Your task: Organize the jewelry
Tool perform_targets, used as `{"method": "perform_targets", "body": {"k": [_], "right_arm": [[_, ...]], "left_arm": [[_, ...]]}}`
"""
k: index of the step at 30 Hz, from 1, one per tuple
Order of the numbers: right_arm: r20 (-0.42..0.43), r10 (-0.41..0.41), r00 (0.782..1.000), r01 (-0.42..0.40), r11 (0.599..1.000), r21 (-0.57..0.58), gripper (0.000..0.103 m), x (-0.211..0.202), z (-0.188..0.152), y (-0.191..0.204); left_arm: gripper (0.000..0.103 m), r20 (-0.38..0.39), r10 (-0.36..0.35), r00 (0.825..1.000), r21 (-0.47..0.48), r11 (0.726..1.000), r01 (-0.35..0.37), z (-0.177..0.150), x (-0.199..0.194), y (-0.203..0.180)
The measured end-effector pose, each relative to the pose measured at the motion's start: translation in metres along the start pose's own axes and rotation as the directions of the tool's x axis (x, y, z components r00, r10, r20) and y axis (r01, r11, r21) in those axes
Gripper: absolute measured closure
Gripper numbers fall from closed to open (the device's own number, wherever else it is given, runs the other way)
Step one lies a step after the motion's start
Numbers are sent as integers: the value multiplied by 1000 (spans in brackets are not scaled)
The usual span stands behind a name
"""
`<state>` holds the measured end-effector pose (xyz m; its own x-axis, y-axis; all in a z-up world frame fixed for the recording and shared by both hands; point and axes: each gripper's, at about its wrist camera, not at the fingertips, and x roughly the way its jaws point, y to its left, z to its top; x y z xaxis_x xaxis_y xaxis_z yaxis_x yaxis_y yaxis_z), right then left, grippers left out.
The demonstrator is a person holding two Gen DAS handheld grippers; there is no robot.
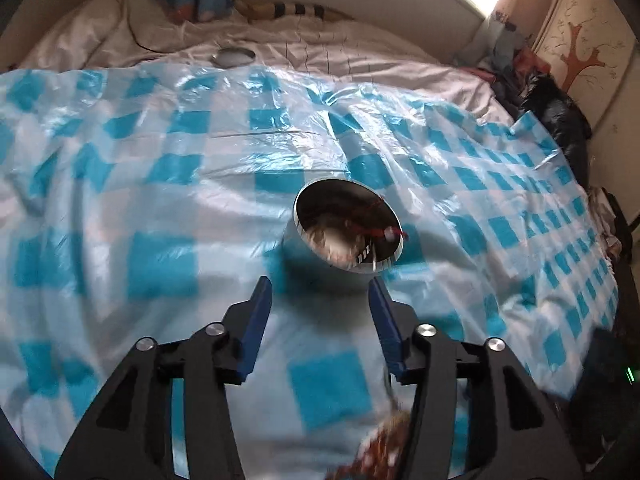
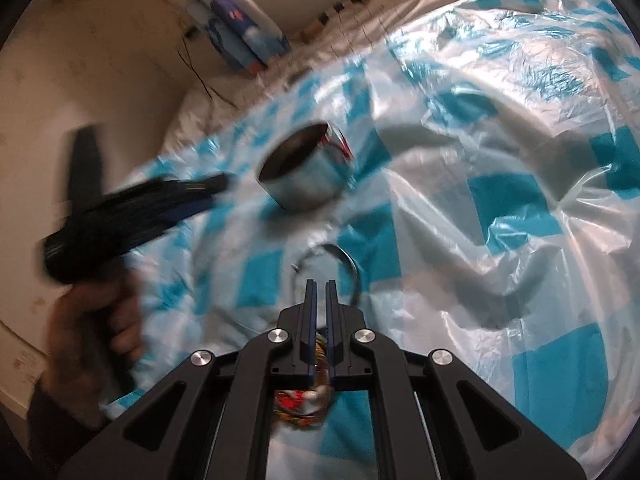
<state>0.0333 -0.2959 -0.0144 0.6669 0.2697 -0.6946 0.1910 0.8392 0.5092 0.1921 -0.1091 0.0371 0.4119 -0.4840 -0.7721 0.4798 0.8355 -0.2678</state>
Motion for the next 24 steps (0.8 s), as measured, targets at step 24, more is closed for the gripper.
{"method": "perform_targets", "body": {"k": [24], "right_arm": [[210, -162, 964, 200, 964, -173, 98, -13, 21, 40]], "left_arm": [[40, 102, -144, 984, -201, 966, 162, -66, -70, 58]]}}
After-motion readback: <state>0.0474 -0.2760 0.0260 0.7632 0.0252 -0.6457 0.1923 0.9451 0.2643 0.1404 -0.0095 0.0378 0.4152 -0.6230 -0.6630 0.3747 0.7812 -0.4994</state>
